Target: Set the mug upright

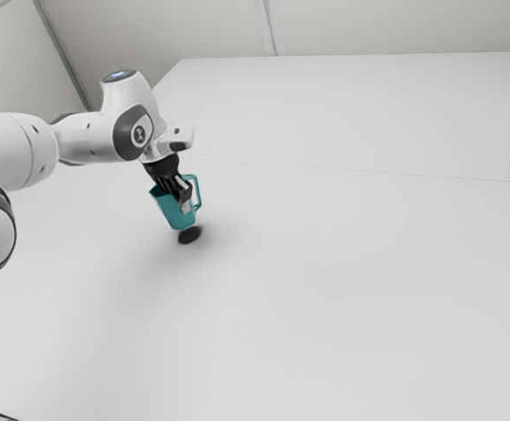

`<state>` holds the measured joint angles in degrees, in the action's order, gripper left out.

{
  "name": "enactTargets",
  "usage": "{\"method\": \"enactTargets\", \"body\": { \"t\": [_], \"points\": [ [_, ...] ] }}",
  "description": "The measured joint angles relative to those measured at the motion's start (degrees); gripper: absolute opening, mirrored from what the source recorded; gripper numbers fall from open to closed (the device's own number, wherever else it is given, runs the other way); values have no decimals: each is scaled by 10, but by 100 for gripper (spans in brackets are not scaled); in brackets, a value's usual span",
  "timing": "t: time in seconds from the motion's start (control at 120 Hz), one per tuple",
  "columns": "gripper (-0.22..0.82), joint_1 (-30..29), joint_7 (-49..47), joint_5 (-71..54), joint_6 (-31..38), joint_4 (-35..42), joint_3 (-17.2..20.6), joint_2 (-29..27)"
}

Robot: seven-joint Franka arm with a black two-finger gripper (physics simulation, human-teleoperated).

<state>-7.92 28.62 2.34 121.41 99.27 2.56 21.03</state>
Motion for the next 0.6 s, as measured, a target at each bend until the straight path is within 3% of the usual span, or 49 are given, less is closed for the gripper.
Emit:
{"method": "enactTargets", "body": {
  "t": [0.533, 0.6],
  "points": [
    [-17, 0, -25, 1, 19, -3, 0, 29],
    [-3, 1, -26, 4, 18, -3, 0, 30]
  ]
}}
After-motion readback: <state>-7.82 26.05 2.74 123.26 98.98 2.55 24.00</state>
